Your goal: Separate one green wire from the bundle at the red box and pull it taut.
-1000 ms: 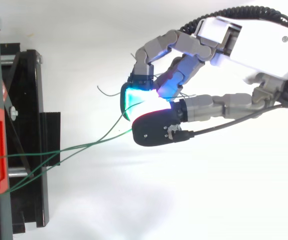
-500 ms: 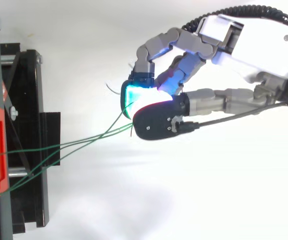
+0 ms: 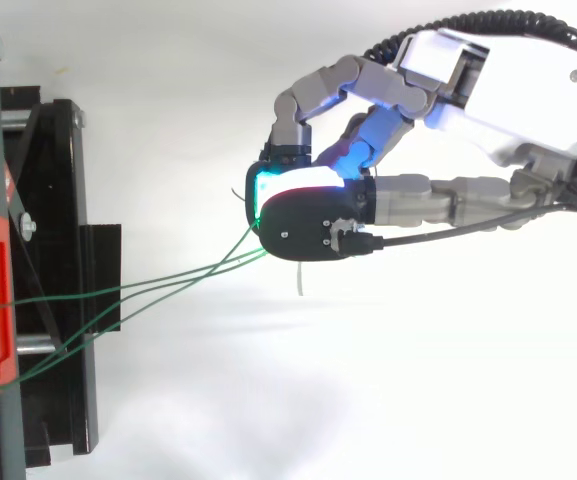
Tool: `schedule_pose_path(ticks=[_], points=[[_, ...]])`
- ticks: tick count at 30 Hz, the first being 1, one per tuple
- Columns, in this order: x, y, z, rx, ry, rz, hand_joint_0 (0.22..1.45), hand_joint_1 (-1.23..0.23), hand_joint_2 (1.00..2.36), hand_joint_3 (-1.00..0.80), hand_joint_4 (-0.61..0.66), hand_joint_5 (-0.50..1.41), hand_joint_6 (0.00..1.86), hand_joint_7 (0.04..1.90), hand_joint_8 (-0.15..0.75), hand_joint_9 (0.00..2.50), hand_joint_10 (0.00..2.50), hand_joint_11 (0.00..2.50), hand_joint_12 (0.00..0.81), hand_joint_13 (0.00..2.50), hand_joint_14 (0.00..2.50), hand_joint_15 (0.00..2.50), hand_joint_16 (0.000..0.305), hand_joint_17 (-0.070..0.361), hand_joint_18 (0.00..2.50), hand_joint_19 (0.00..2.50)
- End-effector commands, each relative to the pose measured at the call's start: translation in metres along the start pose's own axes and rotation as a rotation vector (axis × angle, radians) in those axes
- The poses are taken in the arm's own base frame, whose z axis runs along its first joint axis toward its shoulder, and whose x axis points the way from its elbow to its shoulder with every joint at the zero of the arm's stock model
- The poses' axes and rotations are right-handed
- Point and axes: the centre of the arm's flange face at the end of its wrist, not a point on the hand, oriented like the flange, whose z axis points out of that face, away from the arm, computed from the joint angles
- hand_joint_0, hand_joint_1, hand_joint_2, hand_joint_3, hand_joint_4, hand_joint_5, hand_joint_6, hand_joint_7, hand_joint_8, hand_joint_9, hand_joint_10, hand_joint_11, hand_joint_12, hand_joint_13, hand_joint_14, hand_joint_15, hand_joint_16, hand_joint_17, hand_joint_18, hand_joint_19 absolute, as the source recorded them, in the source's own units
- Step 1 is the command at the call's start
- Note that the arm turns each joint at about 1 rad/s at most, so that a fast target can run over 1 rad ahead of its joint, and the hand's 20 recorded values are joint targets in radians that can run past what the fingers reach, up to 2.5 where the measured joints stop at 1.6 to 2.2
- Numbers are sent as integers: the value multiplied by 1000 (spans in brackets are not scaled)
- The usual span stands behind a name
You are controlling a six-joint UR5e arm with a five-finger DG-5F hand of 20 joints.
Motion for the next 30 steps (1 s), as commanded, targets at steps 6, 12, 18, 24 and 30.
schedule_pose_path(ticks=[6, 12, 18, 24, 30], points=[[0, 1, 0, -3, -1, 2, 626, -763, 1018, -107, 86, -170, 912, 1049, 290, 1241, 15, 1355, 409, 945, 26, 808, 58, 130, 791, 778], [0, 1, 0, -3, -1, -1, 633, -796, 1019, -163, 86, -176, 914, 1047, 270, 1221, 16, 1364, 393, 922, 29, 813, 54, 122, 752, 784], [1, -1, 1, 0, 0, -3, 626, -789, 1017, -272, 110, -176, 915, 1043, 269, 1216, 17, 1360, 386, 920, 29, 811, 54, 121, 747, 787], [3, -1, 0, -1, 2, -3, 608, -713, 1013, -344, 128, -173, 915, 988, 269, 1219, 18, 1359, 384, 926, 29, 813, 54, 120, 745, 787], [3, 1, -1, -2, -5, 1, 604, -690, 1014, -327, 121, -167, 898, 1042, 265, 1228, 18, 1346, 388, 933, 29, 808, 53, 120, 745, 787]])
